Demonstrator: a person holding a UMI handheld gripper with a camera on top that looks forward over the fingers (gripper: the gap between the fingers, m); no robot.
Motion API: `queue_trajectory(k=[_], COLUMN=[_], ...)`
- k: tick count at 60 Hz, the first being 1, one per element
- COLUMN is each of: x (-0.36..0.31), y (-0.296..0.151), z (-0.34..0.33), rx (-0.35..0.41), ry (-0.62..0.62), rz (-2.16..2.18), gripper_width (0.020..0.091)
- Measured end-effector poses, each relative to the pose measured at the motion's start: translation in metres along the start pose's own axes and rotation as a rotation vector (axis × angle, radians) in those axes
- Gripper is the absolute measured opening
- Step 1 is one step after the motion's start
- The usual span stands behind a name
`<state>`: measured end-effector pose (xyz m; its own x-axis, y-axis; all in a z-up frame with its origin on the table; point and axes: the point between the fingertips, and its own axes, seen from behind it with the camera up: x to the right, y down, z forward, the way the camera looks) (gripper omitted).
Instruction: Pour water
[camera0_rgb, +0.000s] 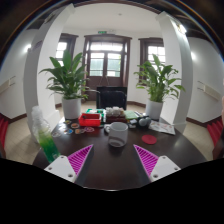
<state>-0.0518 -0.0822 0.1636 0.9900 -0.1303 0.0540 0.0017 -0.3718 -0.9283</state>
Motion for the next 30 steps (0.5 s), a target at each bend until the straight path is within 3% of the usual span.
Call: queue_trajectory(k=[18,30], x=[-0.131,-0.18], y=[0.026,0.027], z=[-0.021,0.0], rx=[0.005,0.021], ry=[-0.252,-0.318], rz=[-0.001,-0.041], gripper_width=[0.0792,0.0797])
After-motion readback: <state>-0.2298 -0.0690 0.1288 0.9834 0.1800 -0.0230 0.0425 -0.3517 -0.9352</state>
